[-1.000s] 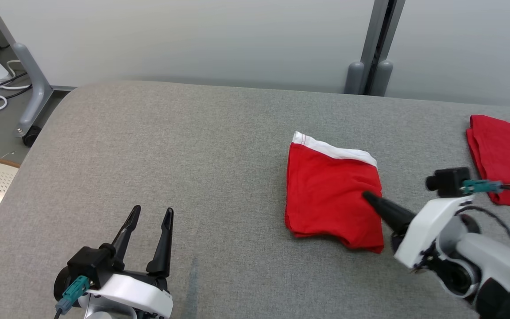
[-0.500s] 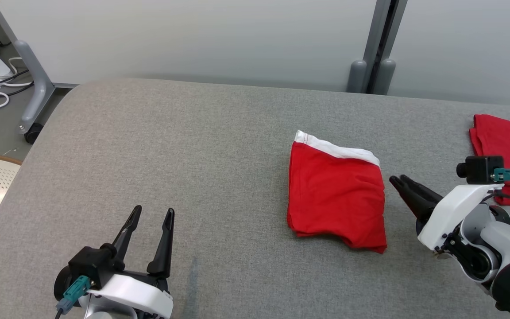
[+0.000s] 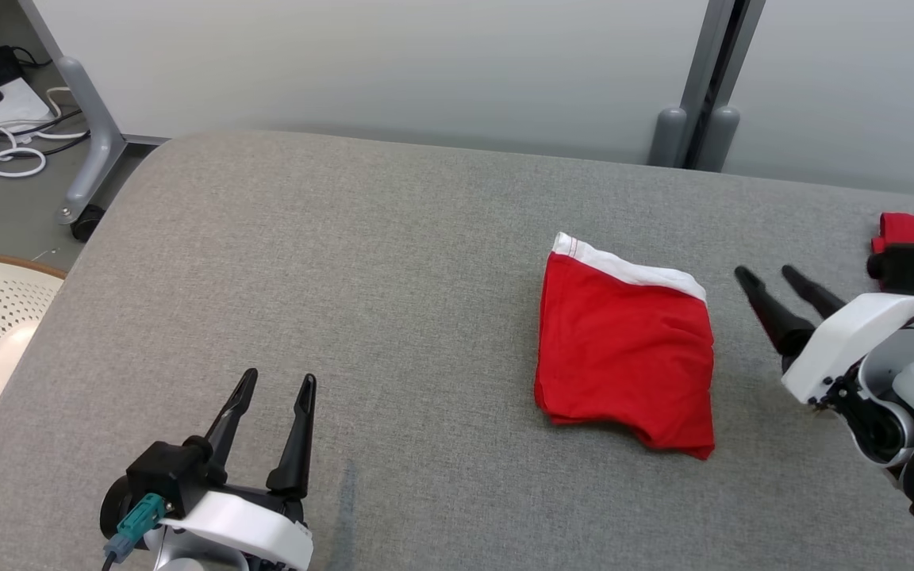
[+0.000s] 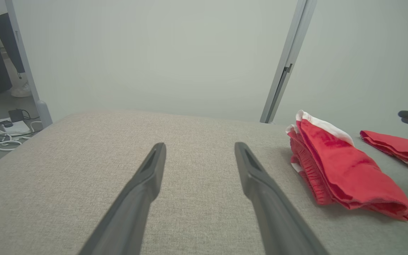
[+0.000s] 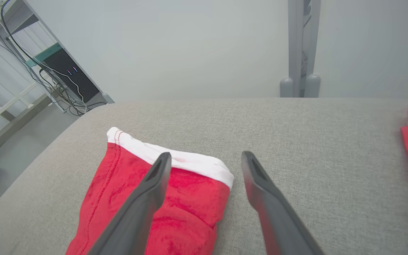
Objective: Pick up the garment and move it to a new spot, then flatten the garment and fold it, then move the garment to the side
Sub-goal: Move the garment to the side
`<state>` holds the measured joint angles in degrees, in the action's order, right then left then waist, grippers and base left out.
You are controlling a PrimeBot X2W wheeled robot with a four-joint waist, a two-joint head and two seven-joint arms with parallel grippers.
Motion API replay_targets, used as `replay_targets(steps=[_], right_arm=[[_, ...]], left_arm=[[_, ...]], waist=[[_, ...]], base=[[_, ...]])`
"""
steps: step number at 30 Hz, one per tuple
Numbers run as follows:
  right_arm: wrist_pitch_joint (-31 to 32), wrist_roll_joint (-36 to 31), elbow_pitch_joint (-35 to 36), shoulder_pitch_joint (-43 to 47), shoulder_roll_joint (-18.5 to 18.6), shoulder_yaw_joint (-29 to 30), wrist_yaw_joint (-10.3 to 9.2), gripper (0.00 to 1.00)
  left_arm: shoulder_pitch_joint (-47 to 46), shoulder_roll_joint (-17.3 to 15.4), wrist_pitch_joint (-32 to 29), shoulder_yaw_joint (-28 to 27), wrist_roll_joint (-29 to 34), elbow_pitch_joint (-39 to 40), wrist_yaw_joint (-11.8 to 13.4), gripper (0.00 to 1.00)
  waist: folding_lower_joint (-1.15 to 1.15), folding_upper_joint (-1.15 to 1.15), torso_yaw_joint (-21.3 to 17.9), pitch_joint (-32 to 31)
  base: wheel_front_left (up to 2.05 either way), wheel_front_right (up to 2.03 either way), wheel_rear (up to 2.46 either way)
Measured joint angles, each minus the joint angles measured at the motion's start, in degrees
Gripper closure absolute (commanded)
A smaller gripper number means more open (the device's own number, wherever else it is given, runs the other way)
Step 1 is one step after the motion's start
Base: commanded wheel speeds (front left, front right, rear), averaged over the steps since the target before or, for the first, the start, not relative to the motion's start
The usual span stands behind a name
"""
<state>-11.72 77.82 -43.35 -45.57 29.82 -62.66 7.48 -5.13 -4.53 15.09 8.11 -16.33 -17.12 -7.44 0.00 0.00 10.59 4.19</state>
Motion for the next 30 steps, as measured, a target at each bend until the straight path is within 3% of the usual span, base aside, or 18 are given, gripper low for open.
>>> replay_targets(steps=[11, 20, 30], right_arm=[[-3.21, -5.48, 0.68, 4.98, -1.09, 7.38, 0.0, 0.0], [-3.27, -8.38, 1.21, 9.05, -4.58, 15.92, 0.0, 0.0], [0.38, -5.63, -3.56, 12.23, -9.23, 16.82, 0.0, 0.0]], left_arm=[[1.24, 0.31, 0.0, -1.52, 0.0, 0.52, 0.0, 0.0], [0.74, 0.35, 0.0, -1.54, 0.0, 0.78, 0.0, 0.0], [0.01, 0.46, 0.0, -0.83, -0.23, 0.41, 0.0, 0.0]], waist=[[0.0, 0.0, -0.51, -0.5], [0.0, 0.0, -0.85, 0.72], [0.0, 0.0, 0.74, 1.12]], base=[[0.0, 0.0, 0.0], [0.0, 0.0, 0.0], [0.0, 0.0, 0.0]])
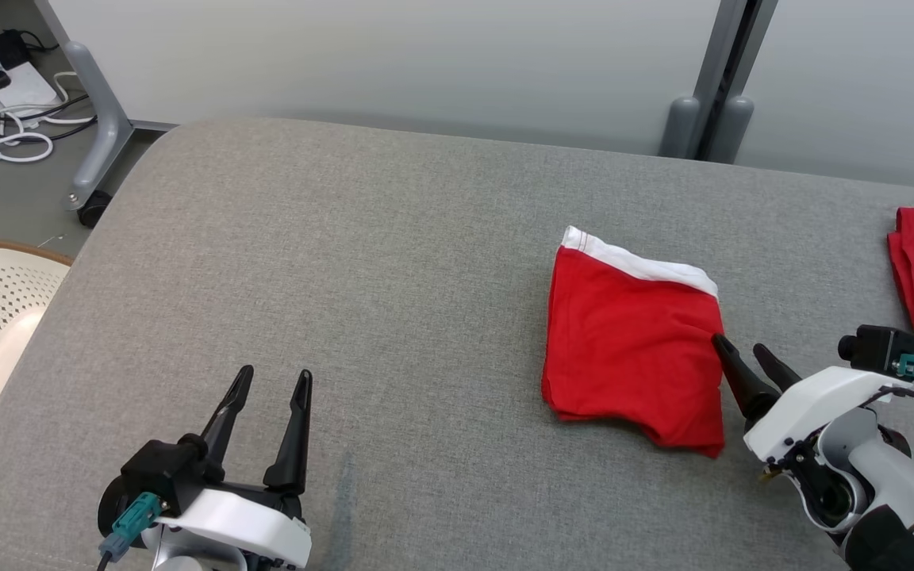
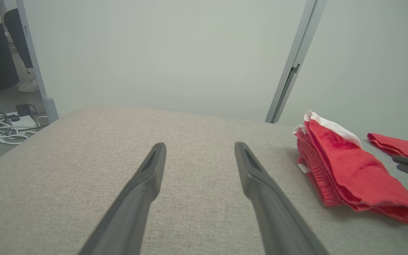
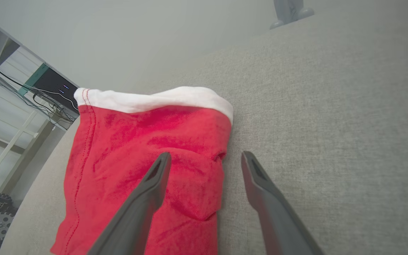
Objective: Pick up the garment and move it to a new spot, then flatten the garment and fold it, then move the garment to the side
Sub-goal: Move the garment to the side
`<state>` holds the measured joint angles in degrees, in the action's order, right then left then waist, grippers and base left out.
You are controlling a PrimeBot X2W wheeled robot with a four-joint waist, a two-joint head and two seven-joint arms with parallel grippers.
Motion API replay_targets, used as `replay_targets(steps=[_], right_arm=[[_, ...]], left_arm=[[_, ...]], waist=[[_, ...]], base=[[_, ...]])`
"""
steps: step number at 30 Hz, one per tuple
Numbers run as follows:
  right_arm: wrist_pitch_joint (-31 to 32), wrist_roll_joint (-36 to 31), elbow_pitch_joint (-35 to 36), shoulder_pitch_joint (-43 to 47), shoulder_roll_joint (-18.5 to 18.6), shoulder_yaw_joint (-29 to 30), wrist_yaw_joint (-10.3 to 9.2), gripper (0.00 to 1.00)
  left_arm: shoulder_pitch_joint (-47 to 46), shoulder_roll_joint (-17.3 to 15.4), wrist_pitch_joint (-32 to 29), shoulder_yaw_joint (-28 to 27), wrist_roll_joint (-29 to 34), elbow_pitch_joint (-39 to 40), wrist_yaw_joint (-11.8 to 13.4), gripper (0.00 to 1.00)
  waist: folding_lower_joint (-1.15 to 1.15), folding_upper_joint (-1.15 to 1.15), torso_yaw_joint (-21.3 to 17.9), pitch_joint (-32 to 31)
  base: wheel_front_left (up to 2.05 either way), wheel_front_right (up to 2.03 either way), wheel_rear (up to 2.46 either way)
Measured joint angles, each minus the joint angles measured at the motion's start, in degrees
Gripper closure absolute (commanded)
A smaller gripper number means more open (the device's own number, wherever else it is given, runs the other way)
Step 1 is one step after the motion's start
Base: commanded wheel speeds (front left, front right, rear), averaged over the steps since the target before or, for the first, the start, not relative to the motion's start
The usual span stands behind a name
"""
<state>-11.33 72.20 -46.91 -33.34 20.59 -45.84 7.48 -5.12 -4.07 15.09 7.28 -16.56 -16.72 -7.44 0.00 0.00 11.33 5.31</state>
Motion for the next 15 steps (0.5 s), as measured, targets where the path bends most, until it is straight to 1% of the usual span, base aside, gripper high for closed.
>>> replay_targets(steps=[2, 7, 9, 15], right_arm=[[1.37, 1.49, -1.0, -0.25, -0.56, 0.57, 0.0, 0.0], [9.12, 5.76, -3.75, -1.25, -1.98, 0.94, 0.0, 0.0], [11.09, 6.48, -4.44, -2.37, -2.14, 1.07, 0.0, 0.0], [21.3, 9.83, -9.59, -5.37, -2.72, 1.31, 0.0, 0.0]], left_arm=[[-0.06, 0.01, 0.0, 0.03, 0.0, -0.02, 0.0, 0.0], [-0.19, 0.12, 0.0, 0.16, 0.0, -0.03, 0.0, 0.0], [-0.21, 0.13, 0.0, 0.19, 0.0, -0.07, 0.0, 0.0], [-0.42, 0.24, 0.0, 0.37, -0.16, -0.47, 0.0, 0.0]], waist=[[0.0, 0.0, 0.17, 0.07], [0.0, 0.0, 0.67, 0.4], [0.0, 0.0, 0.86, 0.56], [0.0, 0.0, 1.28, 0.7]], base=[[0.0, 0.0, 0.0], [0.0, 0.0, 0.0], [0.0, 0.0, 0.0], [0.0, 0.0, 0.0]])
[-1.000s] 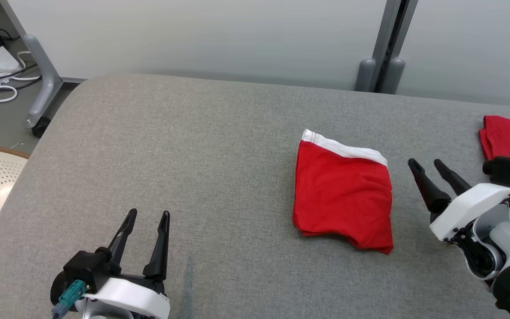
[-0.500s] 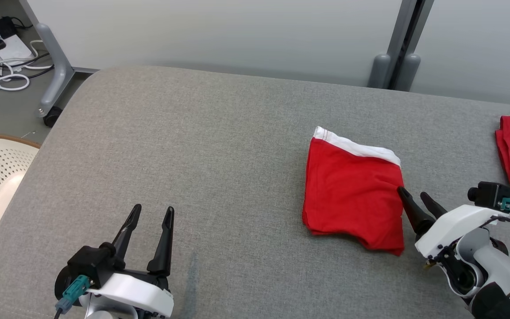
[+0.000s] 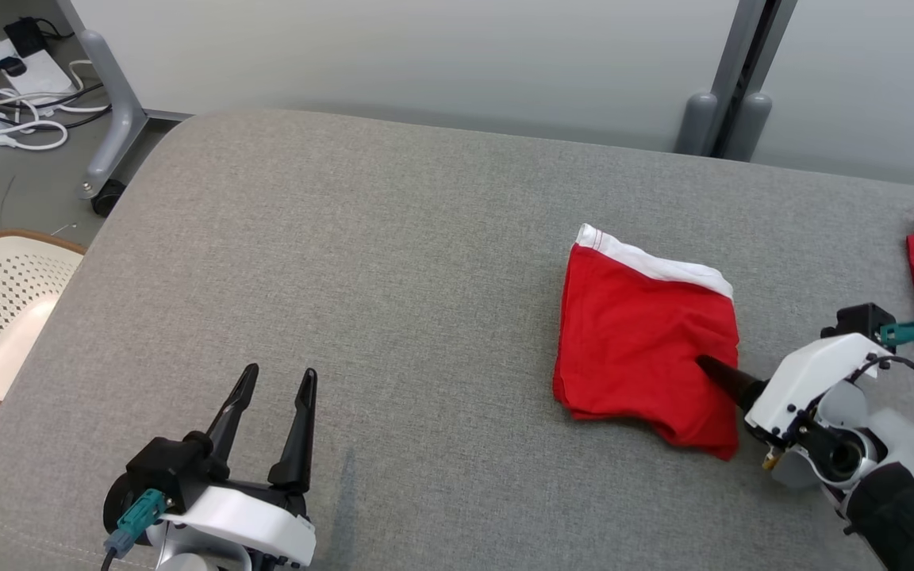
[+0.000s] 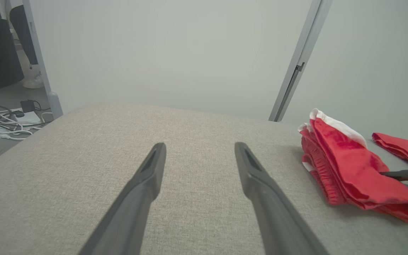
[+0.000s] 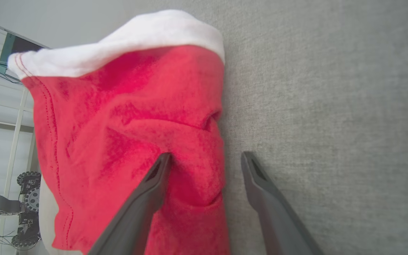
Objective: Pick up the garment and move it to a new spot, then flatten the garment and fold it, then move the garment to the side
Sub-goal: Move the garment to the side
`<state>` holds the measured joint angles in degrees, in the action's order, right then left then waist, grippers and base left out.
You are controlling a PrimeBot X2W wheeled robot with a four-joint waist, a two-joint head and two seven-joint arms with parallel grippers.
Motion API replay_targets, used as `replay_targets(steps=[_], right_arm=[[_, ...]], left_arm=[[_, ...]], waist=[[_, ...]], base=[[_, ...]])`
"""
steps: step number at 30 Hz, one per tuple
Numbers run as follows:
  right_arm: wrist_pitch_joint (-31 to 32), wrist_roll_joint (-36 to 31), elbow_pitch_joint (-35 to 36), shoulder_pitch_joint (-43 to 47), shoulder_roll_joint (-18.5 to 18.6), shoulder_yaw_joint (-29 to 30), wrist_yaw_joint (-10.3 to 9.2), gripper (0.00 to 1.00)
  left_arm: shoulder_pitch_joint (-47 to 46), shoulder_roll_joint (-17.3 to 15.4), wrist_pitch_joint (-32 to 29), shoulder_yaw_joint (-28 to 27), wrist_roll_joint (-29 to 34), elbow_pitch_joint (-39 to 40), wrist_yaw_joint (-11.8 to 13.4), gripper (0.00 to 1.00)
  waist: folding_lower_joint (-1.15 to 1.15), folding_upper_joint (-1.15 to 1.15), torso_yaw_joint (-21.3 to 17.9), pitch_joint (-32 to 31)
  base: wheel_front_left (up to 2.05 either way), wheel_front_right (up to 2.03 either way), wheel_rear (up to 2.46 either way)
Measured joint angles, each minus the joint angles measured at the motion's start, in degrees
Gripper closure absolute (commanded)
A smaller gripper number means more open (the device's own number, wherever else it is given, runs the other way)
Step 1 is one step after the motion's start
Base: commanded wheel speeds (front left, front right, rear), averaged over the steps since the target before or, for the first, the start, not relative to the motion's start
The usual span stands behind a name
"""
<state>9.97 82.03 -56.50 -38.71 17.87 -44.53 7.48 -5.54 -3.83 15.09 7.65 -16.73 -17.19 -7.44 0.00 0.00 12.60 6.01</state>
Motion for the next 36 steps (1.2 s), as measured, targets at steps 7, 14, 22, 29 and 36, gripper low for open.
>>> replay_targets(steps=[7, 14, 22, 29, 36], right_arm=[[1.0, 0.71, -1.14, -1.85, -1.25, 0.56, 0.0, 0.05], [-1.71, 0.41, 2.1, -1.64, -0.55, 0.46, 0.0, 1.0], [-4.54, -4.52, 7.76, -2.81, 4.31, -3.15, 0.0, 1.0], [-5.19, -10.01, 11.89, -8.23, 11.74, -6.67, 0.0, 1.0], [-4.15, -11.35, 13.37, -13.58, 15.71, -8.25, 0.0, 1.0]], left_arm=[[-0.53, 0.02, 0.0, 0.0, -0.01, -0.22, 0.0, 0.0], [-0.51, 0.0, 0.0, -0.34, -0.08, -0.21, 0.0, 0.0], [-0.52, -0.1, 0.0, 0.04, 0.0, -0.02, 0.0, 0.0], [-1.12, -0.42, 0.0, 0.64, -0.04, 0.1, 0.0, 0.0], [-3.57, -0.93, 0.0, 1.68, -0.01, 0.26, 0.0, 0.0]], waist=[[0.0, 0.0, 0.53, -0.21], [0.0, 0.0, -0.1, -0.3], [0.0, 0.0, -3.18, -0.16], [0.0, 0.0, -6.36, 1.62], [0.0, 0.0, -8.96, 5.34]], base=[[0.0, 0.0, 0.0], [0.0, 0.0, 0.0], [0.0, 0.0, 0.0], [0.0, 0.0, 0.0], [0.0, 0.0, 0.0]])
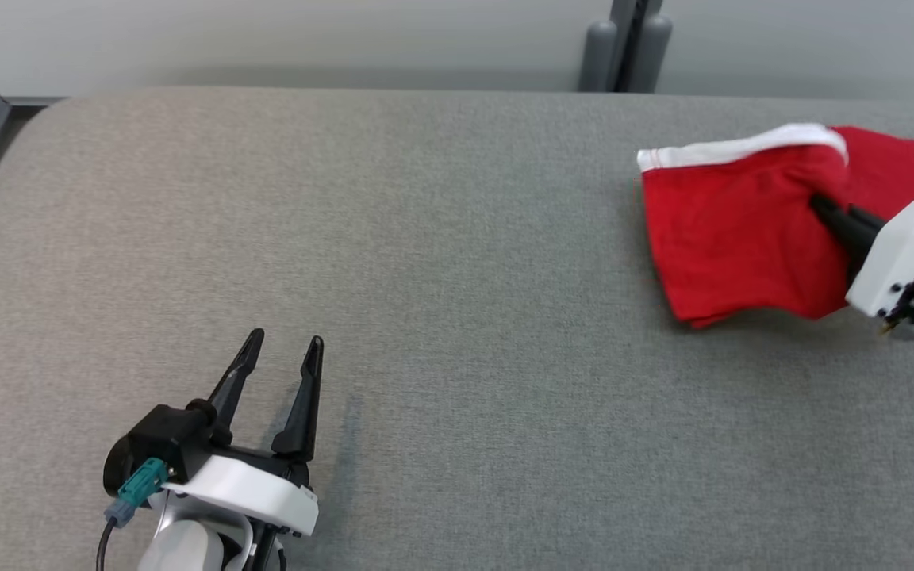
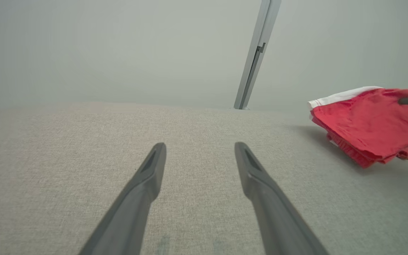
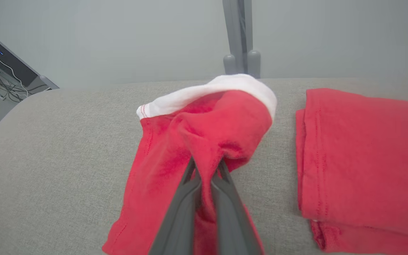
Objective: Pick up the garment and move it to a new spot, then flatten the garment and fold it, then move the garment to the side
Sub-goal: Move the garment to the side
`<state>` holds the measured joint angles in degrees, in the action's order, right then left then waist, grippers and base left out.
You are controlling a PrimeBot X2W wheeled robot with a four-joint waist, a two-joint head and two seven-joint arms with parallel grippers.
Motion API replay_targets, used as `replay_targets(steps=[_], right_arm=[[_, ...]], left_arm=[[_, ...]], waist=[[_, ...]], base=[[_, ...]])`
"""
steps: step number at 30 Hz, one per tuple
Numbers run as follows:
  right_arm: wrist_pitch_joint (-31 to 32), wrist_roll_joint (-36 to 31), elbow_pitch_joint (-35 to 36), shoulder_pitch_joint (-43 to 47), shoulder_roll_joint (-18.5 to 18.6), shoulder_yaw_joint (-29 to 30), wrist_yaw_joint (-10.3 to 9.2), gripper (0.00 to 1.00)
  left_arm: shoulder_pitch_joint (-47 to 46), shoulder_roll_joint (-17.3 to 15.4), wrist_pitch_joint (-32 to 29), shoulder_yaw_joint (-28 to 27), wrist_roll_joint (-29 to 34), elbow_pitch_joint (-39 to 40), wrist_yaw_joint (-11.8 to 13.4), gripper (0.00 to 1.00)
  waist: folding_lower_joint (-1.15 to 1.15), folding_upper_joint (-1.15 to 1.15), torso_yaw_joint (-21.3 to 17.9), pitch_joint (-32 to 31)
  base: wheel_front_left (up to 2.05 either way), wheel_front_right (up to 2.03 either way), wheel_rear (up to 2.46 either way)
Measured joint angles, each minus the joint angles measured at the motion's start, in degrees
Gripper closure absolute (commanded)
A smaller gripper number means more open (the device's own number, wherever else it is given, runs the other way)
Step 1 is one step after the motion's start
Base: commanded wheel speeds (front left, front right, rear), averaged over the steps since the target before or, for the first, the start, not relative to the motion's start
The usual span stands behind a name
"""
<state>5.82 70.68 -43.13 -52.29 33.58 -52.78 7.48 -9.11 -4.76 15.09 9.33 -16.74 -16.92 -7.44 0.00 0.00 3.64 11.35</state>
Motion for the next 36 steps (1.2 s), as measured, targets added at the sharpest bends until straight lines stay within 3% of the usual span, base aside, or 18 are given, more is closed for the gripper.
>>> replay_targets(steps=[10, 18, 31, 36], right_arm=[[1.33, -1.11, -0.01, -6.44, 5.49, -2.35, 0.0, 1.0], [3.8, -7.15, -2.91, -13.12, 9.05, -6.9, 0.02, 1.0], [3.76, -17.7, -11.39, -20.65, 11.27, -12.33, 0.02, 1.0], [4.25, -19.38, -13.63, -21.15, 10.09, -13.95, 0.02, 1.0]], left_arm=[[-2.42, -1.42, 0.0, 1.01, 0.01, -0.05, 0.0, 0.0], [-3.64, -1.92, 0.0, 1.31, 0.01, 0.22, 0.0, 0.0], [-4.94, -1.79, 0.0, 1.19, 0.18, 0.55, 0.0, 0.0], [-5.43, -1.75, 0.0, 1.24, 0.18, 0.68, 0.0, 0.0]], waist=[[0.0, 0.0, -1.58, 4.07], [0.0, 0.0, -1.08, 6.43], [0.0, 0.0, -0.87, 9.04], [0.0, 0.0, -0.94, 9.9]], base=[[0.0, 0.0, 0.0], [0.0, 0.0, 0.0], [0.0, 0.0, 0.0], [0.0, 0.0, 0.0]])
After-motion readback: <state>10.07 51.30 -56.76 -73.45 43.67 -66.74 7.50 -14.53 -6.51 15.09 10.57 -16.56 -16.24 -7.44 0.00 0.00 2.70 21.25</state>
